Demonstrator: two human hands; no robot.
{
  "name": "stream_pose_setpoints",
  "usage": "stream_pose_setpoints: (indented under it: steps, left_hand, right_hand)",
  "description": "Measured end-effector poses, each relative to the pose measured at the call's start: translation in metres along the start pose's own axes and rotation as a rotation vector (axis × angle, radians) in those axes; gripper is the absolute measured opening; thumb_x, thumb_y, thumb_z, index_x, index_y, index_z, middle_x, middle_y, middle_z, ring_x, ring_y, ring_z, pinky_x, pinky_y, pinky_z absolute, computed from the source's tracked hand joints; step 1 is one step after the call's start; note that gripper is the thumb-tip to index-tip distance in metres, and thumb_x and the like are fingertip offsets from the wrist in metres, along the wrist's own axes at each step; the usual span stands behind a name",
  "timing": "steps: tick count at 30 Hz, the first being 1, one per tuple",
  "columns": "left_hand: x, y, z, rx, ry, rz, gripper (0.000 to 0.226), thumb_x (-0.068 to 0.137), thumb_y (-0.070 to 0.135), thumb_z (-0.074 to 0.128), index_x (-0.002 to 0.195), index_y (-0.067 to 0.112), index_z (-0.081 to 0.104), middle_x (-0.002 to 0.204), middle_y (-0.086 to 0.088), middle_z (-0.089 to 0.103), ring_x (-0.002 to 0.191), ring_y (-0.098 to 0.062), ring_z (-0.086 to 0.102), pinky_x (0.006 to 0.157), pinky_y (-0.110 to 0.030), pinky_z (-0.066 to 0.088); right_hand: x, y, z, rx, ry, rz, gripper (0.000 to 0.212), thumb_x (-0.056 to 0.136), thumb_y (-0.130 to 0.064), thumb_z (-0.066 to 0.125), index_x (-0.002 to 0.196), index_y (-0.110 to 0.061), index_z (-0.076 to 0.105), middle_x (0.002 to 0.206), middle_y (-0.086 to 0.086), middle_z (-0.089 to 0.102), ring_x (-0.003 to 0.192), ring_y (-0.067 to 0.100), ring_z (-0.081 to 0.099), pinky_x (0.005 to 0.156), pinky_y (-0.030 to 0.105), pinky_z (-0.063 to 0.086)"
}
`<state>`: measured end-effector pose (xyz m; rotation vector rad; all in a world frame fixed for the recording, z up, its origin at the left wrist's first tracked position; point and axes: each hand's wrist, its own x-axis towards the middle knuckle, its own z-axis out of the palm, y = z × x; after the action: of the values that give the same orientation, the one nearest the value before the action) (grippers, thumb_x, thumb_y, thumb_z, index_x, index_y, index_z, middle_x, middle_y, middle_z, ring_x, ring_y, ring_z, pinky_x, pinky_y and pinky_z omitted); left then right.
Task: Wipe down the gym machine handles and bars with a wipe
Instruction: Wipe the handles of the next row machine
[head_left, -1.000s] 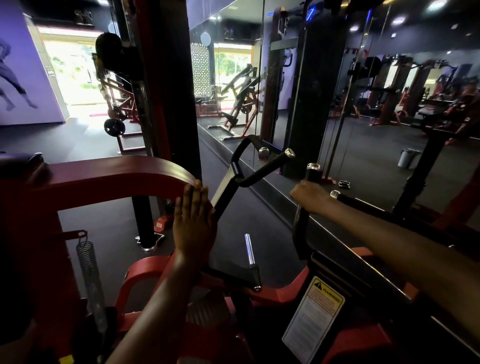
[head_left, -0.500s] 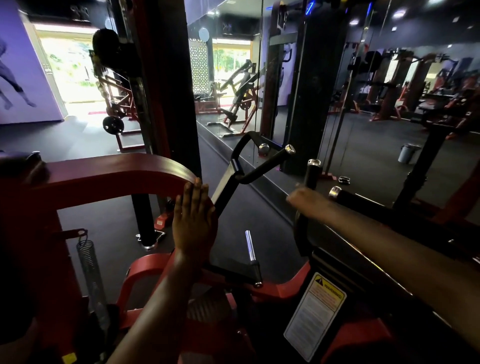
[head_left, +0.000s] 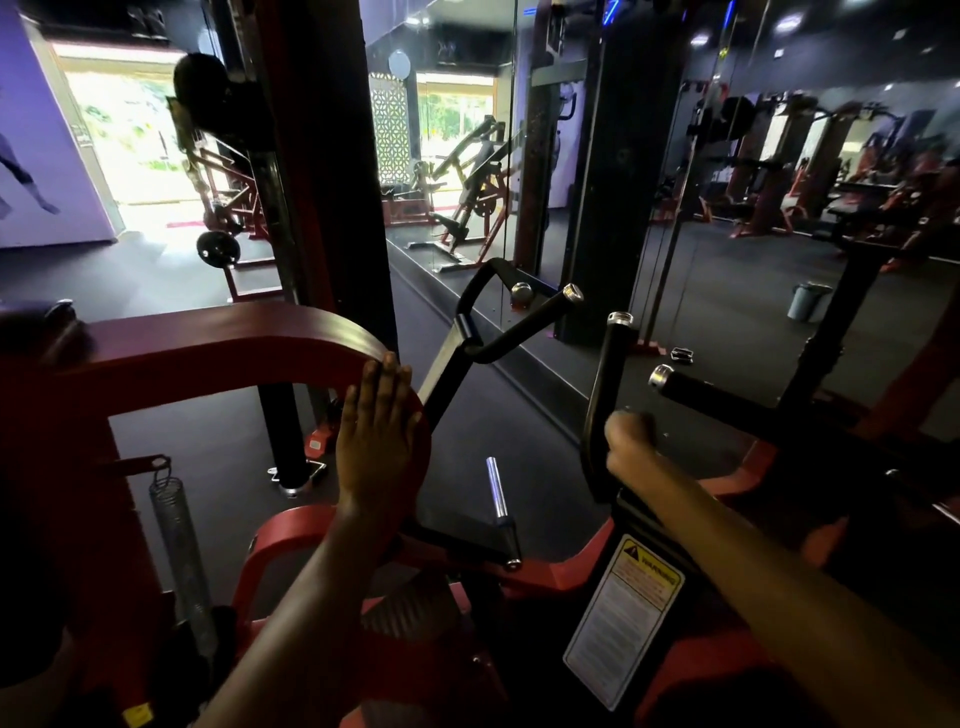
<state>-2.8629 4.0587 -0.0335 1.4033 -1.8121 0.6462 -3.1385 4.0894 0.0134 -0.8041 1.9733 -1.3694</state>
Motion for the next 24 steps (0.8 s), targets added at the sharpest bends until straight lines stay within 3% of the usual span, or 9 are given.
stream_pose_setpoints:
  steps: [2, 5, 10, 13, 16, 19, 21, 22, 24]
  left_hand:
    - [-0.001, 0.0, -0.001, 0.009, 0.017, 0.016, 0.054, 0.1, 0.031, 0.027, 0.148, 0.006, 0.019, 0.157, -0.012, 0.016, 0.149, -0.018, -0.01, 0.12, -0.038, -0.002]
    - [0.0, 0.002, -0.004, 0.016, -0.003, 0.01, 0.055, 0.1, 0.031, 0.026, 0.148, 0.004, 0.02, 0.158, -0.012, 0.015, 0.149, -0.019, -0.009, 0.12, -0.037, -0.003]
    - [-0.002, 0.003, 0.005, 0.075, -0.045, -0.021, 0.056, 0.102, 0.03, 0.029, 0.151, 0.008, 0.011, 0.16, -0.01, 0.004, 0.149, -0.021, -0.013, 0.12, -0.038, -0.009]
    - [-0.003, 0.005, 0.009, 0.061, -0.032, -0.045, 0.058, 0.103, 0.032, 0.029, 0.152, 0.008, 0.01, 0.16, -0.009, 0.001, 0.149, -0.021, -0.014, 0.12, -0.038, -0.01]
    - [-0.002, 0.009, 0.012, 0.07, 0.014, -0.064, 0.06, 0.102, 0.033, 0.031, 0.152, 0.006, 0.01, 0.16, -0.009, 0.004, 0.148, -0.021, -0.015, 0.12, -0.037, -0.012]
    - [-0.005, 0.01, 0.016, 0.078, 0.068, -0.069, 0.06, 0.103, 0.034, 0.028, 0.151, 0.006, 0.008, 0.16, -0.01, 0.009, 0.149, -0.021, -0.014, 0.12, -0.038, -0.009]
    - [-0.004, 0.01, 0.016, 0.072, 0.086, -0.06, 0.059, 0.103, 0.034, 0.028, 0.152, 0.006, 0.008, 0.16, -0.008, 0.006, 0.149, -0.022, -0.012, 0.121, -0.038, -0.007]
    - [-0.005, 0.009, 0.016, 0.064, 0.091, -0.052, 0.059, 0.103, 0.033, 0.029, 0.152, 0.007, 0.009, 0.159, -0.008, 0.004, 0.149, -0.022, -0.011, 0.121, -0.038, -0.006]
    - [-0.006, 0.009, 0.015, 0.055, 0.086, -0.051, 0.06, 0.103, 0.033, 0.03, 0.152, 0.007, 0.009, 0.159, -0.007, 0.003, 0.149, -0.022, -0.01, 0.121, -0.039, -0.006]
  right_hand:
    - [0.012, -0.013, 0.013, 0.094, 0.032, 0.113, 0.034, 0.096, -0.005, 0.036, 0.126, 0.011, 0.043, 0.133, 0.021, 0.048, 0.123, 0.034, 0.046, 0.097, 0.036, 0.039]
    - [0.02, -0.025, 0.022, 0.163, 0.223, -0.02, 0.037, 0.096, -0.002, 0.035, 0.132, -0.003, 0.046, 0.131, 0.015, 0.053, 0.12, 0.028, 0.051, 0.093, 0.029, 0.041]
    - [0.015, 0.023, 0.009, -0.361, -0.074, -0.101, 0.034, 0.094, -0.001, 0.038, 0.125, 0.001, 0.052, 0.124, 0.019, 0.056, 0.114, 0.034, 0.054, 0.088, 0.034, 0.045]
    - [0.006, 0.041, -0.008, -0.698, -0.219, -0.163, 0.03, 0.087, -0.006, 0.05, 0.115, -0.001, 0.061, 0.116, 0.02, 0.062, 0.105, 0.033, 0.06, 0.073, 0.026, 0.043]
    - [-0.009, 0.036, -0.02, -0.994, -0.305, -0.25, 0.027, 0.089, -0.01, 0.054, 0.114, -0.002, 0.06, 0.113, 0.018, 0.062, 0.101, 0.029, 0.061, 0.069, 0.025, 0.042]
    - [-0.016, 0.007, -0.016, -0.999, -0.238, -0.439, 0.019, 0.093, -0.01, 0.052, 0.106, -0.001, 0.061, 0.104, 0.017, 0.065, 0.095, 0.027, 0.064, 0.074, 0.029, 0.049]
    - [0.003, -0.028, -0.006, -0.921, -0.018, -0.722, 0.016, 0.092, -0.002, 0.046, 0.1, 0.0, 0.06, 0.103, 0.019, 0.063, 0.098, 0.031, 0.062, 0.079, 0.034, 0.049]
    - [0.016, -0.047, -0.003, -0.926, 0.08, -0.878, 0.024, 0.09, 0.003, 0.044, 0.109, 0.001, 0.058, 0.115, 0.021, 0.059, 0.111, 0.034, 0.056, 0.09, 0.037, 0.046]
    - [0.041, -0.076, -0.005, -1.091, 0.096, -1.038, 0.045, 0.089, 0.006, 0.043, 0.134, 0.001, 0.044, 0.145, 0.02, 0.037, 0.138, 0.035, 0.028, 0.114, 0.046, 0.023]
